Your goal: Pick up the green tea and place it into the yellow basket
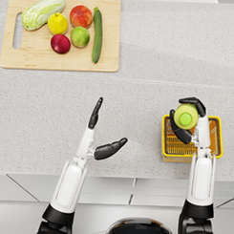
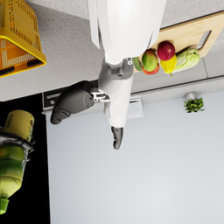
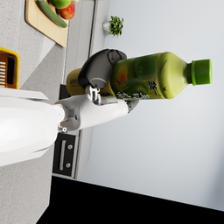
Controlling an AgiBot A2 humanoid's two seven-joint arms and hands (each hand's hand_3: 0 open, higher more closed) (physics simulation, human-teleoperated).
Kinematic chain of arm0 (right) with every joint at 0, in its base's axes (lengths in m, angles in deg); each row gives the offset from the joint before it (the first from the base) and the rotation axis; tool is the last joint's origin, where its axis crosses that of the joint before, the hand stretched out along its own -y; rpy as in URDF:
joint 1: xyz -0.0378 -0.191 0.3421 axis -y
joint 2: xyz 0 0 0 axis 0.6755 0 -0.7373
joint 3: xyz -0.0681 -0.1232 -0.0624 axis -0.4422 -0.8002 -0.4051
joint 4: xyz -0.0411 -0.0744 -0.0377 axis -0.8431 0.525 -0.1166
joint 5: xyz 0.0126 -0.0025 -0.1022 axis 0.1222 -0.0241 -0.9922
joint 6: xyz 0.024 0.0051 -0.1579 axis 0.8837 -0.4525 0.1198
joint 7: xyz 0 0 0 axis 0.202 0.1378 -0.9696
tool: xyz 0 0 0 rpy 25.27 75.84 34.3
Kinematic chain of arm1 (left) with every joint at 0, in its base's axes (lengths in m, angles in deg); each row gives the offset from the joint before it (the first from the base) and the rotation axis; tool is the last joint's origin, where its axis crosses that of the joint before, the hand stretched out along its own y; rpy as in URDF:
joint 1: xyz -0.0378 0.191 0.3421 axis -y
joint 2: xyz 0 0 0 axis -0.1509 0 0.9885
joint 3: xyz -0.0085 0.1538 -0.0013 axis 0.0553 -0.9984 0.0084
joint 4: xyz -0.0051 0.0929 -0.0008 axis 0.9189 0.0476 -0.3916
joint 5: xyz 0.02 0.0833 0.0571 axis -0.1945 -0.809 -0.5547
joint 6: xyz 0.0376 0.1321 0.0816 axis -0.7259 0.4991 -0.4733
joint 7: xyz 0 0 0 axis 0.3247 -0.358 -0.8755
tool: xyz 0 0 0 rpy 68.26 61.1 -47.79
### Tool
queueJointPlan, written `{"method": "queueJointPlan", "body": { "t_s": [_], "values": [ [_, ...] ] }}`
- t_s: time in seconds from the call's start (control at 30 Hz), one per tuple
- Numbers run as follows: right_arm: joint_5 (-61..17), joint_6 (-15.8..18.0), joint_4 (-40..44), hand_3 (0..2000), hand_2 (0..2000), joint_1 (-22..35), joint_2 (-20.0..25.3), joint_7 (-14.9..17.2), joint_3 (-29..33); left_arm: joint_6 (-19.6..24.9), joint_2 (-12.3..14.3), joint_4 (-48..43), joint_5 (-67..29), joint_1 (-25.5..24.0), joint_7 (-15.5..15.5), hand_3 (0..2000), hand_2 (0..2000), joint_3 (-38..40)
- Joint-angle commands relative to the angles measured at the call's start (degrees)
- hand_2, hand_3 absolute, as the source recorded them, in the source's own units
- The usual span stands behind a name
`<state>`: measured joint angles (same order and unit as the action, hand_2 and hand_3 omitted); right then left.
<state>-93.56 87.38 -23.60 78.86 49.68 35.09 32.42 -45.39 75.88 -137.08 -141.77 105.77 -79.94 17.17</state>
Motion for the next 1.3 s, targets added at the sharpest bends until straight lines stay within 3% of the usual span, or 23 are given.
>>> {"method": "queueJointPlan", "body": {
  "t_s": [0.03,0.1,0.2,0.27,0.3,0.33,0.4,0.47,0.57,0.67,0.77,0.9,0.93,1.3],
  "values": [
    [0.01,0.4,-0.53,2000,2000,-3.76,0.67,-0.03,5.98,0.0,0.46,-0.36,0.0,1.08,0.0,0,0,7.55],
    [0.02,1.16,0.81,2000,2000,-6.78,1.01,1.21,5.32,-0.01,0.67,0.14,0.01,1.49,0.0,0,0,9.23],
    [0.01,1.52,3.81,2000,2000,-6.93,0.86,12.5,5.03,-0.01,0.84,1.0,0.02,1.16,0.0,0,0,9.22],
    [0.0,2.04,5.48,2000,2000,-6.62,0.72,16.17,4.59,-0.01,1.0,1.41,0.02,1.1,0.0,0,0,9.06],
    [0.0,1.84,5.74,1673,639,-6.45,0.64,17.14,4.29,-0.01,1.1,1.76,0.02,1.15,0.0,0,0,9.08],
    [0.01,-0.19,5.82,1347,0,-6.39,0.6,18.15,4.68,-0.01,1.23,2.41,0.02,1.36,0.0,0,0,9.31],
    [0.02,-3.46,5.43,693,0,-7.28,0.69,19.2,4.69,-0.01,1.51,3.33,0.02,1.82,0.0,0,0,9.17],
    [0.02,-5.58,4.78,40,0,-4.5,0.22,10.02,3.93,-0.01,2.28,6.24,0.02,4.59,0.0,0,0,9.17],
    [0.03,-7.0,-0.58,0,0,-1.6,-0.67,3.88,3.06,-0.01,3.24,8.88,0.02,10.93,0.0,0,0,11.87],
    [0.02,-7.52,-1.08,0,0,2.46,-2.34,1.62,5.01,-0.01,2.82,14.36,0.02,16.6,0.0,0,0,15.56],
    [0.03,-7.71,3.31,0,0,2.68,-2.13,0.79,7.61,-0.01,2.96,14.86,0.03,15.16,0.0,0,0,18.73],
    [0.04,-7.79,5.57,0,0,1.96,-2.06,0.44,6.56,-0.01,3.27,13.58,0.05,11.94,0.0,0,0,23.41],
    [0.05,-7.8,6.65,0,0,1.82,-2.03,0.4,4.71,-0.01,3.24,13.86,0.05,12.21,0.0,0,0,20.74],
    [0.03,-7.82,6.81,0,0,0.89,-1.95,0.31,4.73,-0.01,3.44,13.77,0.07,11.01,0.0,0,0,23.36]
  ]
}}
